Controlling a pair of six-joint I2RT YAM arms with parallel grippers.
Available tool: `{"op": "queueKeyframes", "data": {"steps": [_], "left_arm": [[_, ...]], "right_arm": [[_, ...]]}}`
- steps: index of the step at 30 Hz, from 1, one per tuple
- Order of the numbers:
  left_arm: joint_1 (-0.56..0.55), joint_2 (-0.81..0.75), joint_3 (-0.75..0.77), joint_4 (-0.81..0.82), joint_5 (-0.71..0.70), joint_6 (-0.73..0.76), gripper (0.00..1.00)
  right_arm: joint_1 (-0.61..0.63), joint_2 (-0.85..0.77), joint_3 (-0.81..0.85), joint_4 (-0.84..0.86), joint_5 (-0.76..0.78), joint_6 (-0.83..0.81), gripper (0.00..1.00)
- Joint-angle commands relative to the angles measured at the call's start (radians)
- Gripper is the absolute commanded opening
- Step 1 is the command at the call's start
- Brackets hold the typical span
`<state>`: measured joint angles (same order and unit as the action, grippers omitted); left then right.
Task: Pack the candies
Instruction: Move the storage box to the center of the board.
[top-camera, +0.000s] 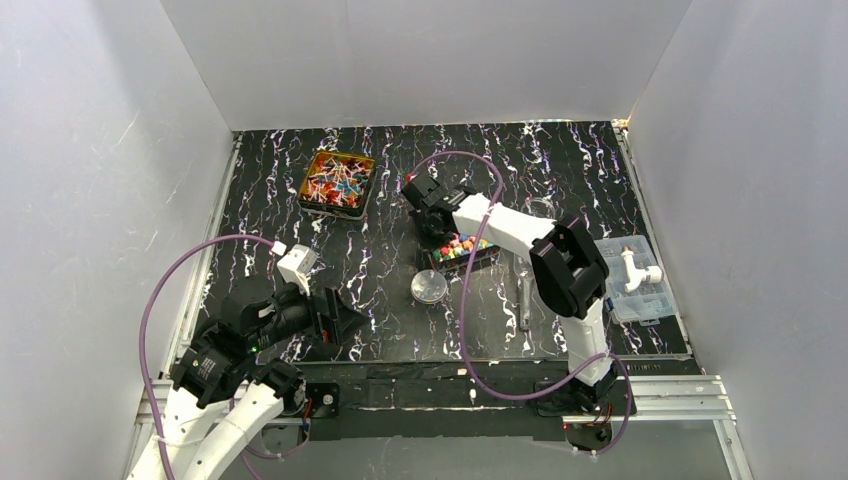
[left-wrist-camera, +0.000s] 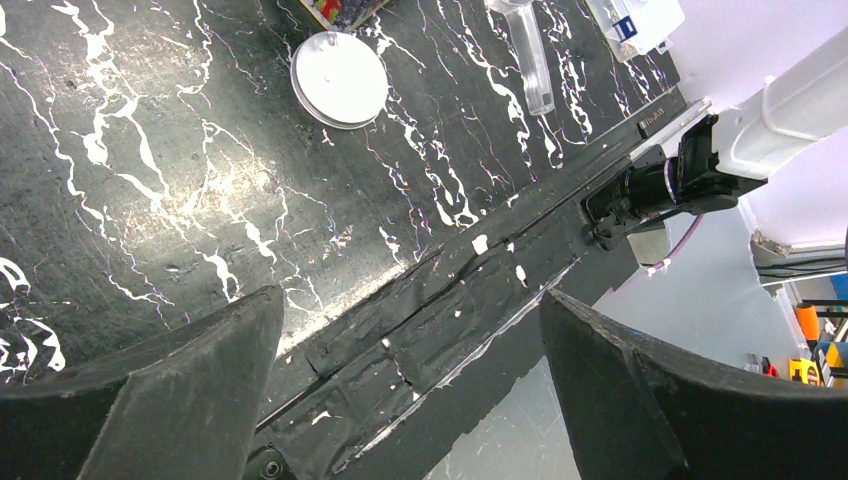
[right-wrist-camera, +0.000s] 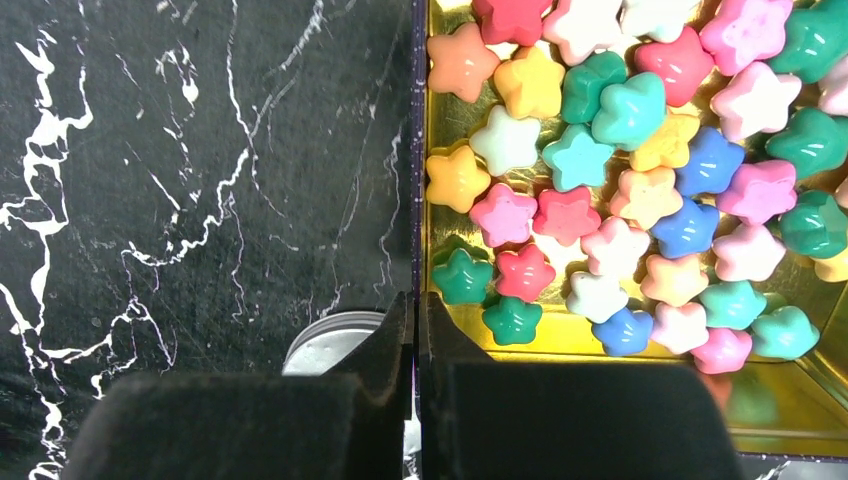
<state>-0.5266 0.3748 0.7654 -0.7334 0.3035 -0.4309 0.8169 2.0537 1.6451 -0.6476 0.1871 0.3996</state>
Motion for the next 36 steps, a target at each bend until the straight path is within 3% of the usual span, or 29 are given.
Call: {"op": "queueKeyframes", "data": {"steps": [1,9,19,28,36], "left_arm": [[-0.003,-0.005,-0.008,0.008,0.001,0.004,0.99],[-0.003,-0.004,-0.008,0.009,0.002,0.006,0.99],[-0.003,-0.008,-0.008,0.008,-0.003,0.006,0.99],[-0.003,-0.01,-0.008,0.008,-0.003,0.006,0.99],[-0.003,0.009,0.001,0.005,-0.021,0.006,0.99]], "right_arm": [[0.021,-0.081,-0.079,0.001,0.063,0.119,0.01],[0.034,-0.121,-0.135,0.058,0.134,0.215,0.01],[0.019,0.018,0.121,-0.019,0.183,0.195,0.01],[-0.004,0.07,0.19,-0.033,0.193,0.187,0.01],[-0.004,0.026,0.185,-0.038,0.214,0.173,0.32]]}}
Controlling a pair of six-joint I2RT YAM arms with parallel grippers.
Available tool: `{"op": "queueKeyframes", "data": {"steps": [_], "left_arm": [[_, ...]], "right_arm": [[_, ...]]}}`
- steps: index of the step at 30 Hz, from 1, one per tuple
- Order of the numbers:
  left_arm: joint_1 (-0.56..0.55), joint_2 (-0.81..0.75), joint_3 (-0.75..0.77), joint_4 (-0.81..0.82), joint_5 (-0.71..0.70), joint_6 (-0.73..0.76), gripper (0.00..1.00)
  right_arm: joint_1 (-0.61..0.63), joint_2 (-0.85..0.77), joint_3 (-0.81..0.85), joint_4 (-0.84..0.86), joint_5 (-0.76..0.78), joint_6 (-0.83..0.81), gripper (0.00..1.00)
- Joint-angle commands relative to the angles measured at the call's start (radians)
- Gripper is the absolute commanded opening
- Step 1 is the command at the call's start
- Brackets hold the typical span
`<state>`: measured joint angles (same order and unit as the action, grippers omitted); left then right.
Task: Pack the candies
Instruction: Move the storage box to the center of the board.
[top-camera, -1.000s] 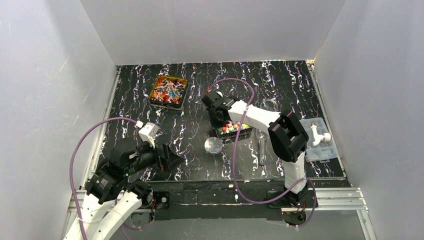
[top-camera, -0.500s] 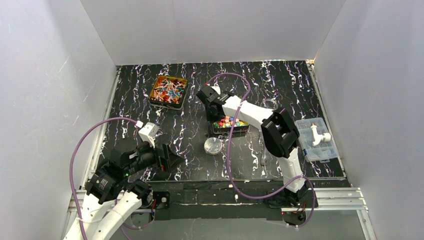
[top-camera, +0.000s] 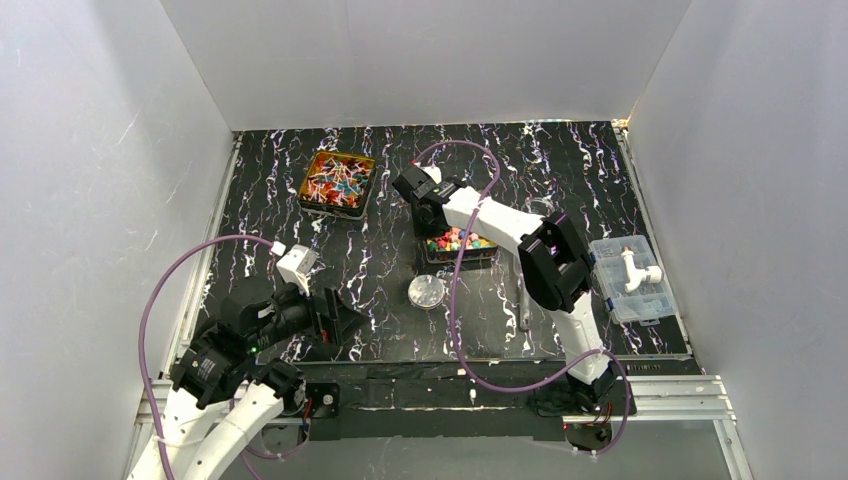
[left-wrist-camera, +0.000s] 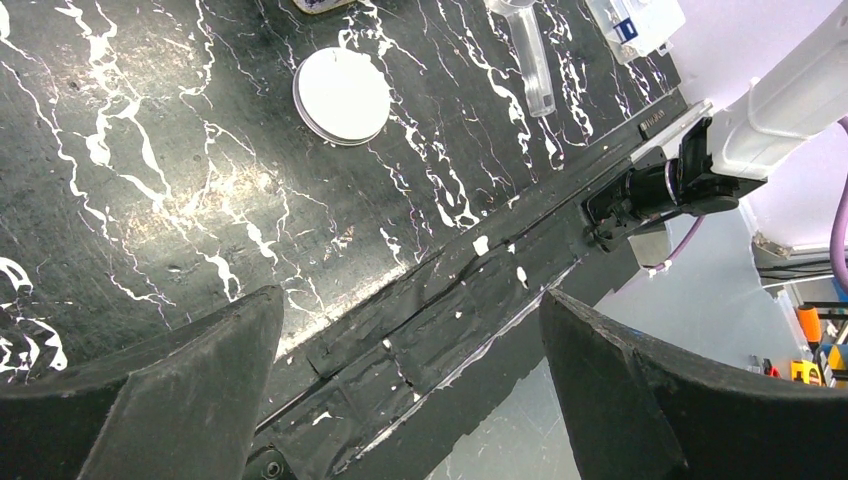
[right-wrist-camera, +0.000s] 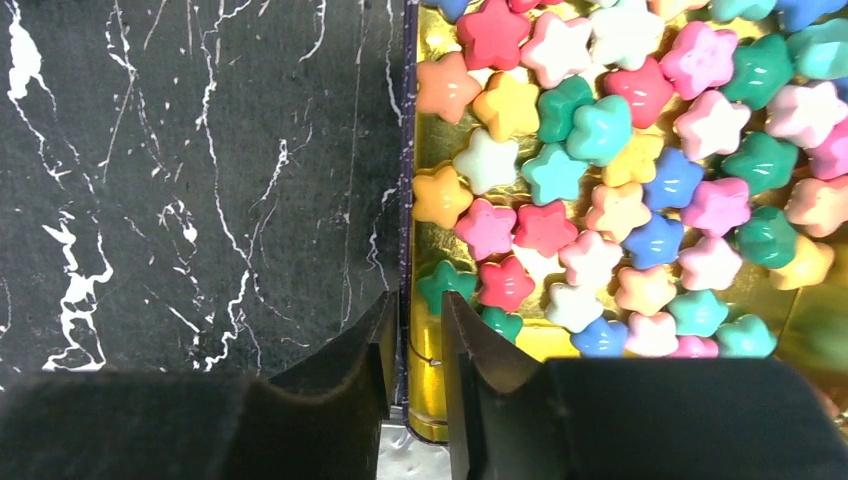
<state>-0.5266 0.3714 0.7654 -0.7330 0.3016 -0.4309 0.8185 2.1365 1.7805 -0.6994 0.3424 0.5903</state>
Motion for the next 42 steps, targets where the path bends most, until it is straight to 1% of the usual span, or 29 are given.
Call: {"op": "queueKeyframes", "data": {"steps": [1,4,7,10,15,23,25,28,30,37,42], "left_arm": [[-0.003,0.023,0.01,-0.003,-0.032,0.007,0.99],[-0.003,0.061,0.042,-0.009,-0.082,0.017,0.99],[-0.003,0.134,0.089,-0.008,-0.126,0.035,0.99],[-0.003,0.236,0.15,-0.009,-0.193,0.028,0.99],[-0.001,0.429,0.271,-0.007,-0.318,0.063,0.99],[0.007,0.735,0.508,-0.021,-0.41,0.121,0.99],[0.029,0.811,0.568,-0.021,-0.401,0.136,0.99],[0.082,0.924,0.658,-0.011,-0.341,0.153,0.99],[0.11,0.992,0.718,-0.008,-0.334,0.157,0.99],[0.186,1.218,0.9,0.015,-0.257,0.184,0.99],[0.211,1.373,1.011,0.02,-0.284,0.2,0.95]], "right_arm": [[-0.005,-0.068,0.048,0.014,0.058,-0.02,0.35],[-0.005,-0.109,0.041,0.011,0.061,-0.035,0.45],[-0.005,-0.16,0.03,0.004,0.063,-0.05,0.5],[-0.007,-0.227,0.006,0.0,0.064,-0.066,0.53],[-0.011,-0.359,-0.065,-0.009,0.083,-0.101,0.57],[-0.018,-0.574,-0.212,-0.038,0.069,-0.159,0.6],[-0.019,-0.626,-0.248,-0.046,0.057,-0.162,0.61],[-0.021,-0.703,-0.29,-0.048,0.001,-0.165,0.61],[-0.021,-0.751,-0.318,-0.052,-0.019,-0.164,0.61],[-0.022,-0.861,-0.367,-0.1,-0.032,-0.168,0.56],[-0.021,-0.899,-0.365,-0.111,-0.077,-0.16,0.55]]}}
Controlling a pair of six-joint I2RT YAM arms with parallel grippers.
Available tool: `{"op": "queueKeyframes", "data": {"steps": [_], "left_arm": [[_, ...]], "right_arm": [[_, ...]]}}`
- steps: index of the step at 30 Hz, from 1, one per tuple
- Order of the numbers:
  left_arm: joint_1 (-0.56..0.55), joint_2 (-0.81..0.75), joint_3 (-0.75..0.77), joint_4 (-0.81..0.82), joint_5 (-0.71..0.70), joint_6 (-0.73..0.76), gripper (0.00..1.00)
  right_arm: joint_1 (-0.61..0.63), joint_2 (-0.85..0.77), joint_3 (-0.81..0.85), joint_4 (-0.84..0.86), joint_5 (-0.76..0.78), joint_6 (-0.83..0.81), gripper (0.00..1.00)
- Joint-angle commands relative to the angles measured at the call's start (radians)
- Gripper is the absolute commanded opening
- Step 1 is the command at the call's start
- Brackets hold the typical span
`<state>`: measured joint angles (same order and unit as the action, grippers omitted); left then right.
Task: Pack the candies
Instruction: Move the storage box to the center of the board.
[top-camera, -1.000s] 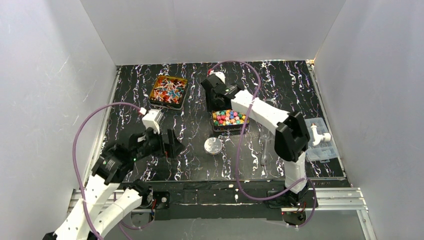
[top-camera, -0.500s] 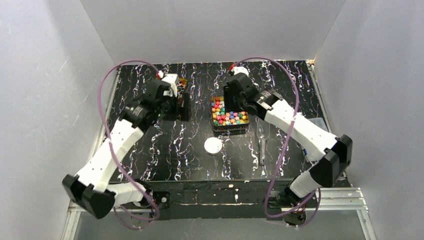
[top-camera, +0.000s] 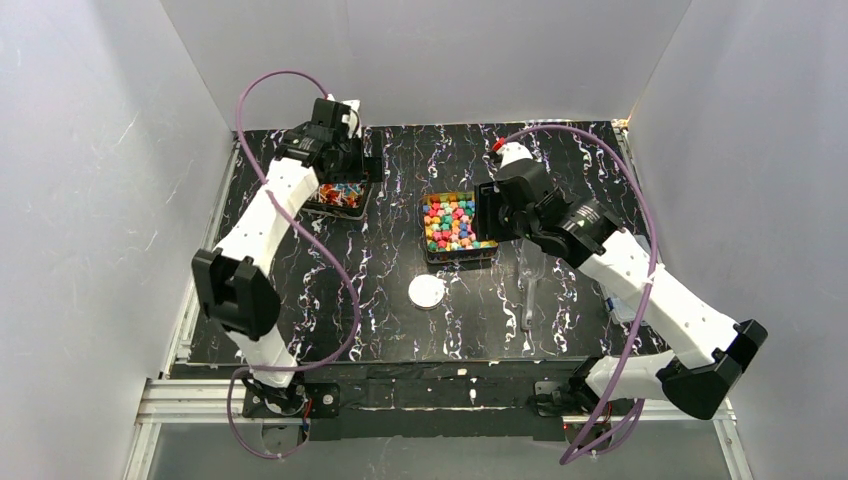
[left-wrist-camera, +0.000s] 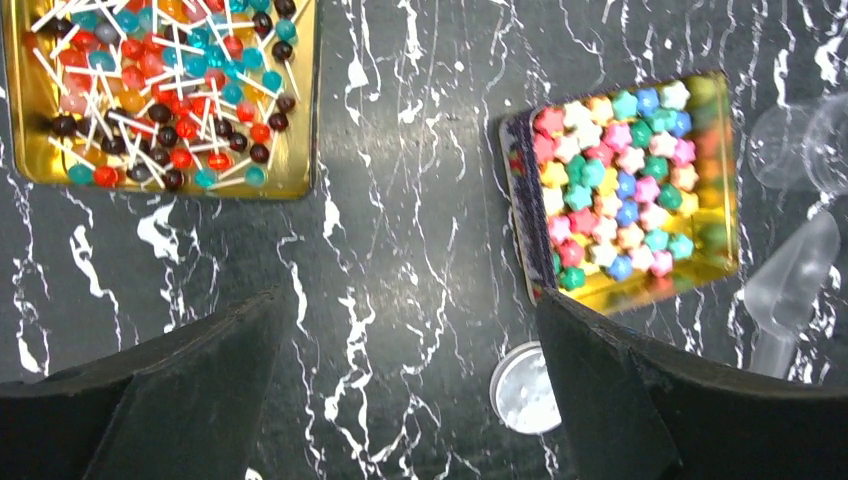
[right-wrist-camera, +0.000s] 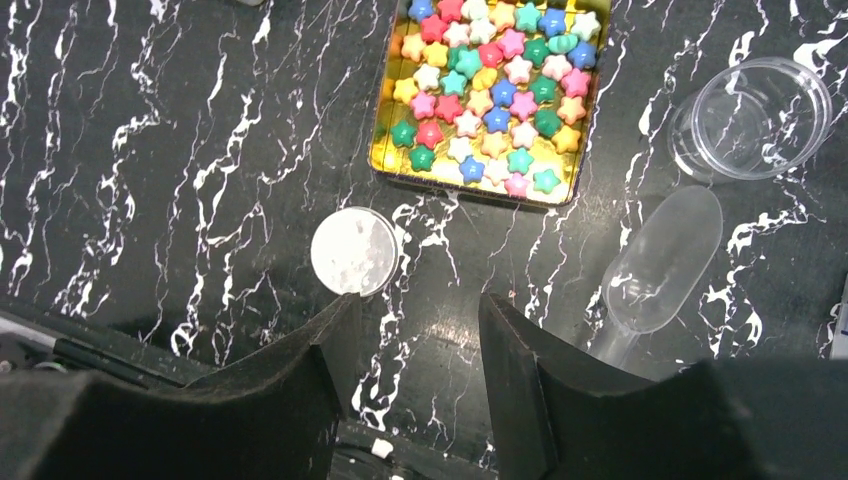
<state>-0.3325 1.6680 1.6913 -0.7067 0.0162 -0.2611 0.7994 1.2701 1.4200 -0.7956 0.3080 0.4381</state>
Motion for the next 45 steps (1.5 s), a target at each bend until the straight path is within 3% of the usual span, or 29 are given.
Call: {"op": "queueKeyframes", "data": {"steps": [1,6,18,25,36,45], "left_arm": [[0.02,0.108,0.112,-0.008,0.0,0.034,0.94],[0.039,0.269,0.259,-0.039,-0.002,0.055,0.88],[0.062,0.57,0.517,-0.092,-0.088,0.028,0.66],[0.066,0.635,0.525,-0.093,-0.121,0.007,0.51],[0.066,0.675,0.469,-0.083,-0.123,-0.004,0.43],[0.067,0.678,0.418,-0.07,-0.122,0.0,0.26]], "right_arm": [[-0.003,-0.038,-0.003,-0.014,-0.056,-0.009,0.55],[-0.001,-0.064,-0.005,-0.015,-0.084,0.0,0.53],[-0.002,-0.078,-0.03,-0.014,-0.112,0.005,0.48],[-0.003,-0.084,-0.049,-0.002,-0.126,0.018,0.46],[-0.003,-0.074,-0.06,0.013,-0.136,0.019,0.45],[-0.003,-0.073,-0.07,0.021,-0.141,0.022,0.44]]}}
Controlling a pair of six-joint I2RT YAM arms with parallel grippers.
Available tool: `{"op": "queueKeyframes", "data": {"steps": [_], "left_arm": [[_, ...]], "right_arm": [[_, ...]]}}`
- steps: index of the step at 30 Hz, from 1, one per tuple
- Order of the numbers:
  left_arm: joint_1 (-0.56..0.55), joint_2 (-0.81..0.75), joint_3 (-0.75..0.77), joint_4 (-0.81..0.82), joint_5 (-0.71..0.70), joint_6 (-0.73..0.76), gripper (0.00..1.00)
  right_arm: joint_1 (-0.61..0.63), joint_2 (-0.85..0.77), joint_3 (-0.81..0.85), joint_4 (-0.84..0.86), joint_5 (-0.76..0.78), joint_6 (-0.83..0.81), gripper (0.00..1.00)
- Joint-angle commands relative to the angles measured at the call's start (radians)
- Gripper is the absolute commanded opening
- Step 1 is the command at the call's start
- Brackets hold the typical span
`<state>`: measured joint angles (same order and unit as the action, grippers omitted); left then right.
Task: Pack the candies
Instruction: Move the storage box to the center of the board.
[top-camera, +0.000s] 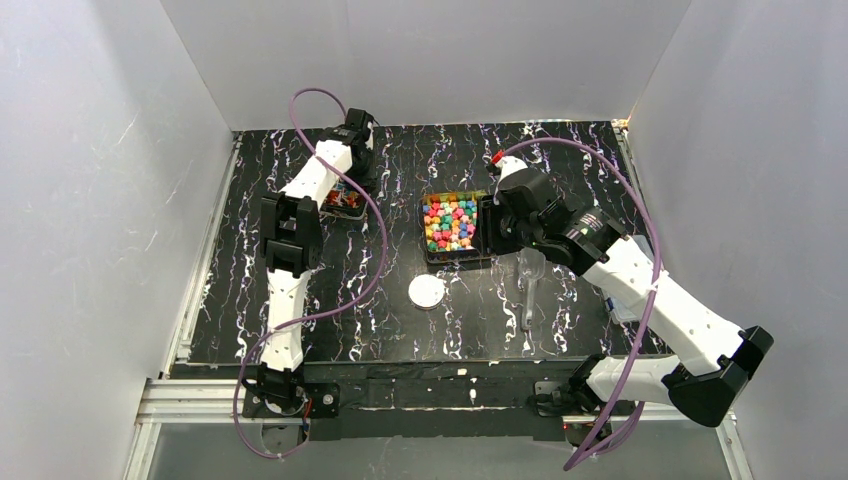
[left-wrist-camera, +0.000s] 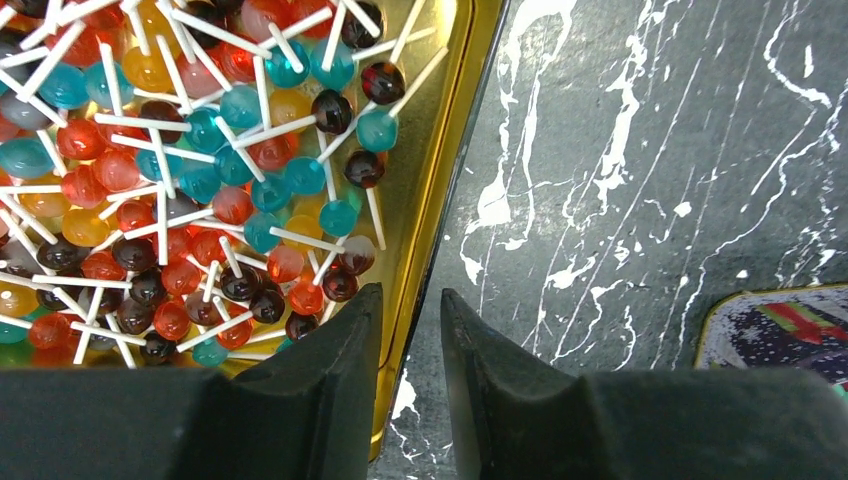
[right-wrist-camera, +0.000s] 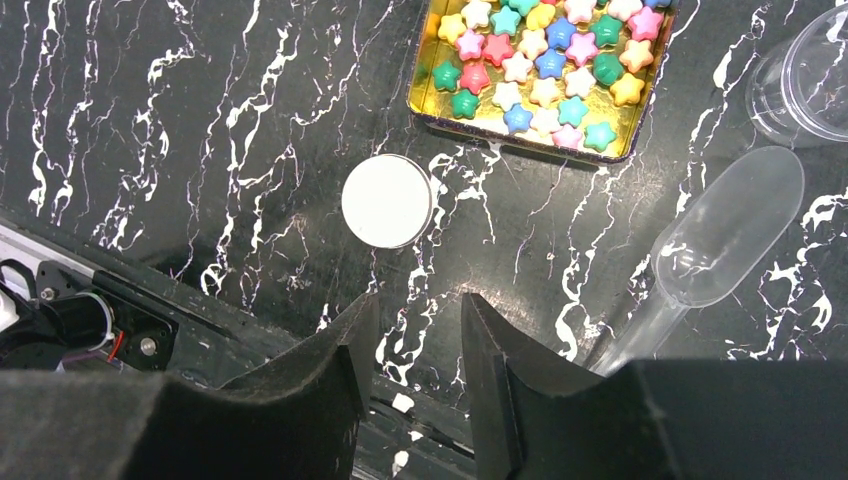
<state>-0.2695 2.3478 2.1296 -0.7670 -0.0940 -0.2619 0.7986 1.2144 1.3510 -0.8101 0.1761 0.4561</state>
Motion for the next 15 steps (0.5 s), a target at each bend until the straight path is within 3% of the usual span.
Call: {"op": "queueKeyframes", "data": {"steps": [1,7,15], "left_arm": [[0.003,-0.003,-0.025,-0.009,-0.014,0.0,0.23],[0.003,-0.018,-0.051,-0.003,-0.015,0.009,0.0],[0.001,-0.102,-0.176,0.014,0.011,-0.02,0.0]], "right_arm": [[-0.002,-0.017,-0.001,0.035,-0.008,0.005,0.44],[-0.001,-0.016,-0.006,0.043,-0.008,0.008,0.43],[-0.002,-0.021,-0.007,0.04,-0.009,0.007,0.42]]}}
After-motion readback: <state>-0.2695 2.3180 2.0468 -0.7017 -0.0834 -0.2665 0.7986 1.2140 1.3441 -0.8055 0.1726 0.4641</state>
